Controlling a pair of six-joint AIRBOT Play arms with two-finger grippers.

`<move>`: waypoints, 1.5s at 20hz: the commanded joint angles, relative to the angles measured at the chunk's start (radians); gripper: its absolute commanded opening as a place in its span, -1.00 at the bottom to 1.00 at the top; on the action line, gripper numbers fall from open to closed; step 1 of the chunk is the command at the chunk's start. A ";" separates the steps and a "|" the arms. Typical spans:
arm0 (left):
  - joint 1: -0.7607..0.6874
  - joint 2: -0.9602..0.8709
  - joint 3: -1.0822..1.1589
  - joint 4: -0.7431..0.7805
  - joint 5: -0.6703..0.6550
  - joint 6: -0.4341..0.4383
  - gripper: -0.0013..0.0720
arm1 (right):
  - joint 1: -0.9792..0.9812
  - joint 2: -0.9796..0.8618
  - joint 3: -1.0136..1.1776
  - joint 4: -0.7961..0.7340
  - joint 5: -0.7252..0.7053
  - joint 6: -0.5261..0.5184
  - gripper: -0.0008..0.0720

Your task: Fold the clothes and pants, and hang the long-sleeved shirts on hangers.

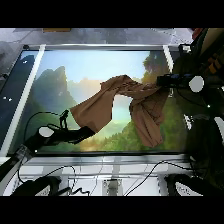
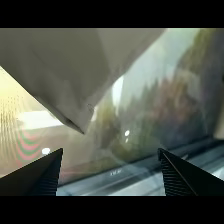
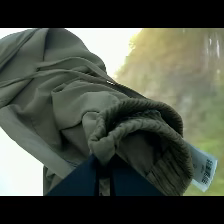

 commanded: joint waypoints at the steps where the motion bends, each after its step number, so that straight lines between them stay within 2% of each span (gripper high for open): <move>1: -0.030 -0.051 -0.013 -0.024 0.069 -0.023 0.95 | -0.006 0.002 0.000 0.010 0.008 0.003 -0.91; 4: -0.030 -0.113 -0.012 -0.055 0.111 -0.021 0.92 | -0.006 0.002 0.000 0.010 0.007 0.003 -0.90; 6: -0.030 -0.138 -0.011 -0.107 0.166 -0.014 0.51 | -0.006 0.002 0.000 0.010 0.006 0.003 -0.90; 10: -0.030 -0.153 -0.008 -0.176 0.243 -0.014 0.50 | -0.006 0.002 0.000 0.007 -0.014 0.003 -0.90; 11: -0.030 -0.154 -0.004 -0.177 0.252 -0.014 0.46 | -0.006 0.002 0.000 0.007 -0.021 0.003 -0.90; 12: -0.033 -0.157 0.002 -0.177 0.268 -0.014 0.31 | -0.006 0.002 0.000 0.006 -0.029 0.003 -0.90; 16: -0.071 -0.212 0.060 -0.177 0.291 -0.014 0.29 | -0.006 0.002 0.000 0.006 -0.035 0.003 -0.90; 17: -0.086 -0.236 0.082 -0.177 0.291 -0.014 0.24 | -0.006 0.002 0.000 0.006 -0.035 0.003 -0.90; 20: -0.105 -0.284 0.160 -0.169 0.290 -0.011 -0.94 | -0.006 0.002 0.000 0.000 -0.037 0.004 -0.90; 23: -0.050 -0.282 0.283 -0.165 0.286 0.122 -0.93 | -0.045 0.002 0.001 -0.019 -0.168 0.076 -0.91; 26: 0.091 -0.282 0.478 -0.165 0.259 0.129 -0.93 | -0.148 -0.004 0.052 -0.019 -0.267 0.213 -0.91; 30: 0.303 -0.280 0.765 -0.165 0.173 0.128 -0.93 | -0.277 -0.004 0.223 -0.019 -0.224 0.216 -0.91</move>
